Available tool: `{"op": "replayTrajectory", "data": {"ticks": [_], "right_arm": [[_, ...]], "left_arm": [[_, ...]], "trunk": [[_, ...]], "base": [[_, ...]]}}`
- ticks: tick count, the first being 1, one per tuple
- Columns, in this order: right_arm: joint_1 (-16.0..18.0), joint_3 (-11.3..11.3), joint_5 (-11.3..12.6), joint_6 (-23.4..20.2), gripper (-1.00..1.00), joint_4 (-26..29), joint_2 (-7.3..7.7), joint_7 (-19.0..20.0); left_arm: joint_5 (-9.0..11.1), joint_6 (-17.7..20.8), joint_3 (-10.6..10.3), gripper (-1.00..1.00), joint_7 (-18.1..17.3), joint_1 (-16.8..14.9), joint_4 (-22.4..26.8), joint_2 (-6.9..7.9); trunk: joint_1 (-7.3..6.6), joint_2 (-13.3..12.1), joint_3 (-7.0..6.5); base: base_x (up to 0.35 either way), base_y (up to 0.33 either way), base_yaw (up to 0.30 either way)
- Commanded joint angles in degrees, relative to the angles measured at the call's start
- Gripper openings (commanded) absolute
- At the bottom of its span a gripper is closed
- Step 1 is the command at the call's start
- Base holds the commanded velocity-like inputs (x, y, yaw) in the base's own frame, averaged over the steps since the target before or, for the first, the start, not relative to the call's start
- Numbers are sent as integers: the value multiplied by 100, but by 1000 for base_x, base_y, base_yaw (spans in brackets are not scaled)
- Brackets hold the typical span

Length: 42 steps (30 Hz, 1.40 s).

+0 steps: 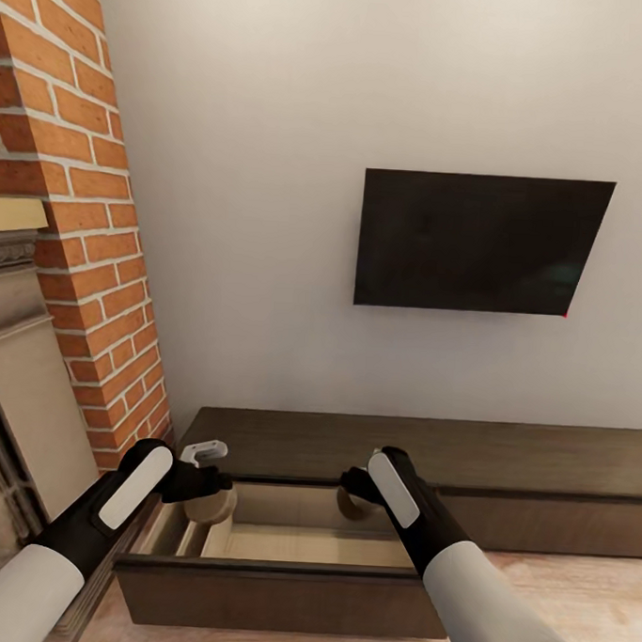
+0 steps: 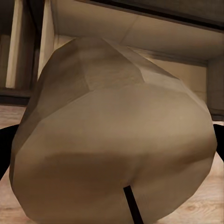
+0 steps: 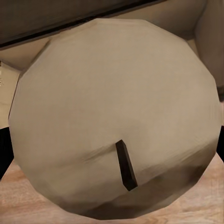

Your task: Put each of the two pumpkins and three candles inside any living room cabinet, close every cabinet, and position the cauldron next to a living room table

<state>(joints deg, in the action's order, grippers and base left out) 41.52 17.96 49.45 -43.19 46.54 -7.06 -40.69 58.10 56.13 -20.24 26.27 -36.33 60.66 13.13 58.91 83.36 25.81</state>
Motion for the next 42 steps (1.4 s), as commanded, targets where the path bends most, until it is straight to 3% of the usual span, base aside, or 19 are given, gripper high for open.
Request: {"op": "replayTrajectory", "data": {"ticks": [1, 11, 29, 39, 42], "right_arm": [[5, 15, 56, -7, -100, 45, 3, -61], [5, 215, 64, -6, -100, 223, 10, -64], [5, 235, 64, -13, -100, 246, 11, -67], [5, 259, 70, -18, -100, 253, 0, -39], [5, 394, 122, -36, -100, 239, -156, -22]], "left_arm": [[52, 3, -18, -100, 61, -6, 7, 6], [52, -14, -26, -100, 58, -6, 7, 8], [84, -13, -8, -100, 54, -6, 7, 14], [104, -13, 11, -100, 54, -6, -18, 28], [97, -14, 10, -100, 54, -6, -86, 21]], "trunk": [[0, 4, 7], [0, 4, 7], [0, 4, -53], [0, 4, -56], [0, 4, -56]], "base": [[2, -1, 0], [152, -43, 0], [10, -1, -173], [37, 52, -20], [50, 122, -1]]}}
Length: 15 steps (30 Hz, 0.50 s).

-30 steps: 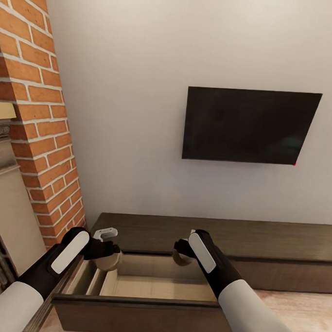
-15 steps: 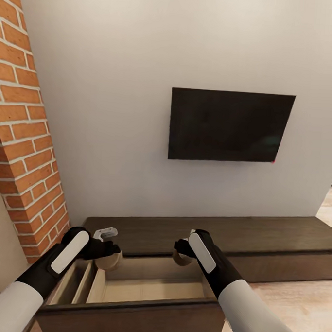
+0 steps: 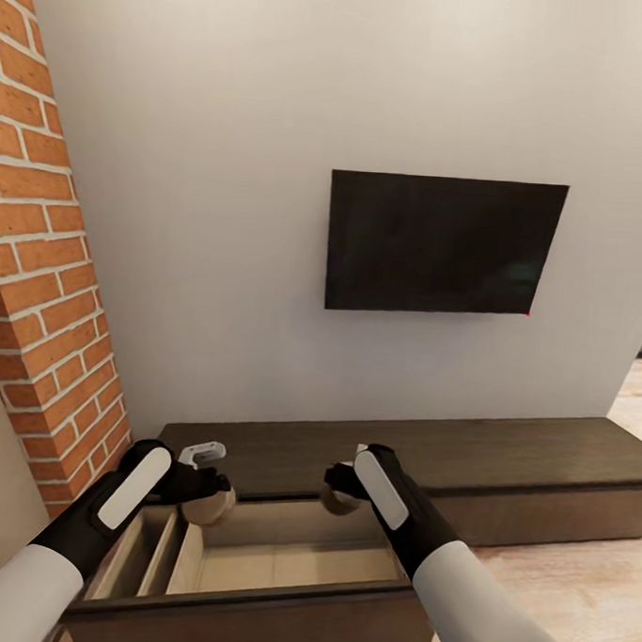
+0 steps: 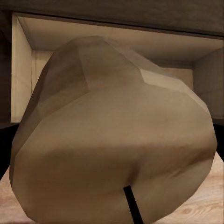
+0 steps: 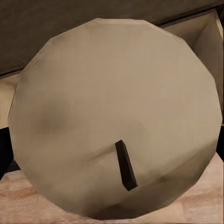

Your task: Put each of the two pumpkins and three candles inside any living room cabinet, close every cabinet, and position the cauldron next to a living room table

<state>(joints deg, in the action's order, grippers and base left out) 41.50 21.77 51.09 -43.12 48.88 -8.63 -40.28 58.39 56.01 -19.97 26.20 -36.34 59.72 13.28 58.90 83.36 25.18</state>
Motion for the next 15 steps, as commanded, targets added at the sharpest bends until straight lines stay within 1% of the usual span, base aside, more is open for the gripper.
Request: {"op": "replayTrajectory", "data": {"ticks": [1, 3, 5, 7, 9, 10, 12, 13, 14, 15], "right_arm": [[7, 68, 19, -55, -100, 3, -64, -64], [12, 181, 189, -80, -100, -9, -137, -80], [25, 315, 337, -84, -100, -62, -137, -98], [31, 424, 424, -66, -100, -165, -137, -107], [79, 455, 466, -14, -100, -429, -137, -102], [210, 468, 543, 84, -100, -757, -137, -94], [397, 501, 661, 207, -100, -1047, -137, -91], [453, 560, 696, 229, -100, -1102, -137, -95], [489, 655, 725, 245, -100, -1140, -137, -98], [519, 786, 767, 261, -100, -1192, -137, -100]], "left_arm": [[66, -2, -17, -100, 64, -5, 0, 4], [66, -2, -16, -100, 65, -5, -7, 0], [63, -1, -24, -100, 85, -5, -11, -6], [73, 4, -32, -100, 97, -5, -12, -11], [82, 2, -38, -100, 112, -5, -32, -59], [68, -4, -48, -100, 125, -7, -139, -184], [34, -20, -58, -100, 142, -17, -356, -384], [22, -29, -60, -100, 151, -22, -433, -455], [8, -39, -58, -100, 160, -32, -488, -495], [-7, -47, -55, -100, 167, -47, -552, -534]], "trunk": [[1, 4, 7], [1, 4, 7], [1, 4, 7], [1, 4, 7], [1, 4, 7], [1, 4, 7], [1, 4, 7], [1, 4, 7], [1, 4, 7], [1, 4, 7]], "base": [[29, 59, 0], [15, 31, 0], [6, 13, 0], [2, 5, 0], [1, 2, 0], [0, 0, 0], [0, 0, 0], [0, 0, 0], [0, 0, 0], [0, 0, 0]]}}
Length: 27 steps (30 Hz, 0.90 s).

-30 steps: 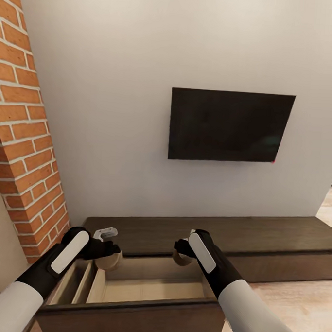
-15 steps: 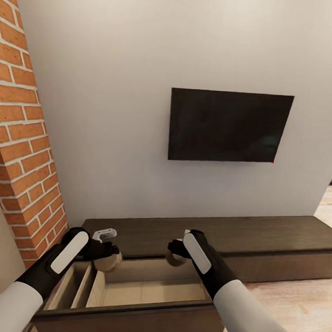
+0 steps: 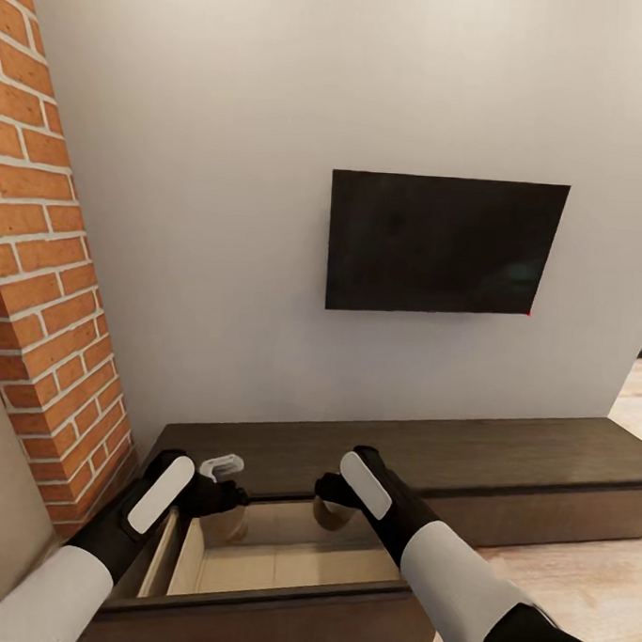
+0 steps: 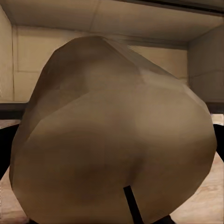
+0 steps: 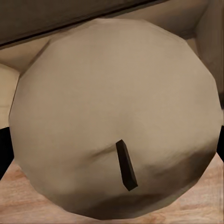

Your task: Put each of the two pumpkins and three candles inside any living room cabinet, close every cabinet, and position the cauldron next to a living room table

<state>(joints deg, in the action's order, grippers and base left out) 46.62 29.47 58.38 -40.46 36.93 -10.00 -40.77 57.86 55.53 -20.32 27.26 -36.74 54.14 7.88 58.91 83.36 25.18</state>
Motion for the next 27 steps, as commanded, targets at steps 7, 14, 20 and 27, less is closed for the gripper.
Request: {"op": "replayTrajectory", "data": {"ticks": [7, 14, 20, 27], "right_arm": [[39, 168, 134, 52, -100, -159, 0, -39], [40, 337, 129, 88, -100, -109, 0, -36], [44, 440, 137, 99, -100, 55, 0, -37], [42, 448, 138, 99, -100, 88, 0, -31]], "left_arm": [[33, 9, -1, -100, 68, -32, -185, 23], [33, -3, 296, -100, 54, -60, -231, 170], [24, -7, 350, -100, 51, -61, -278, 179], [21, -7, 353, -100, 46, -61, -281, 175]], "trunk": [[0, 5, 7], [0, 5, 7], [0, 5, 7], [0, 5, 7]], "base": [[0, 0, 0], [7, 27, 0], [28, 69, 0], [150, 4, 0]]}}
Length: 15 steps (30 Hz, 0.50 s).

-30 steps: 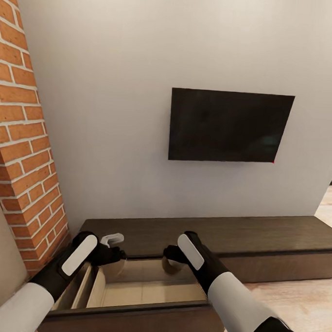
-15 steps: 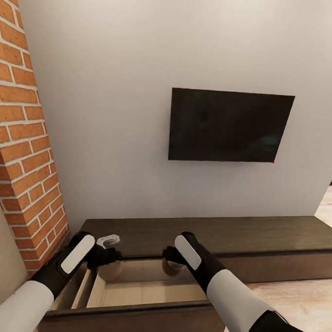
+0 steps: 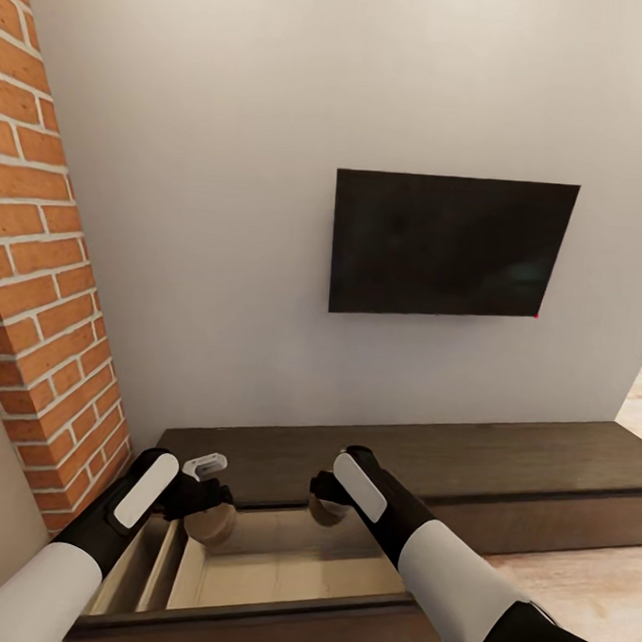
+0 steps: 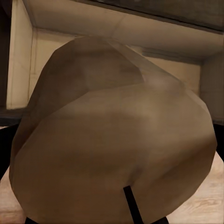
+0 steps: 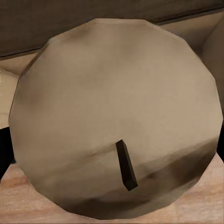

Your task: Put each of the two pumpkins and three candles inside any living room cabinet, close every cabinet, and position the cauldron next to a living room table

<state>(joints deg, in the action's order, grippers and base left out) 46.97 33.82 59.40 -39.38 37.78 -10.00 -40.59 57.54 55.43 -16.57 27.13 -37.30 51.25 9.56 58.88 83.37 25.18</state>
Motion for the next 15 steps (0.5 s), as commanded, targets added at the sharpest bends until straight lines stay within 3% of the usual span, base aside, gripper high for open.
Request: {"op": "replayTrajectory", "data": {"ticks": [1, 6, 15], "right_arm": [[6, 12, 37, -8, -100, 9, 0, -48], [12, 11, 37, -8, -100, 24, 0, -41], [13, 12, 33, 35, -100, 53, 0, 94]], "left_arm": [[53, 3, -22, -100, 58, -5, 8, 8], [52, 3, -22, -100, 56, -5, 8, 11], [55, 3, -9, -100, 65, -5, 11, 19]], "trunk": [[3, 4, 7], [3, 4, 7], [3, 4, 7]], "base": [[299, 0, 0], [209, 0, 0], [17, 0, 0]]}}
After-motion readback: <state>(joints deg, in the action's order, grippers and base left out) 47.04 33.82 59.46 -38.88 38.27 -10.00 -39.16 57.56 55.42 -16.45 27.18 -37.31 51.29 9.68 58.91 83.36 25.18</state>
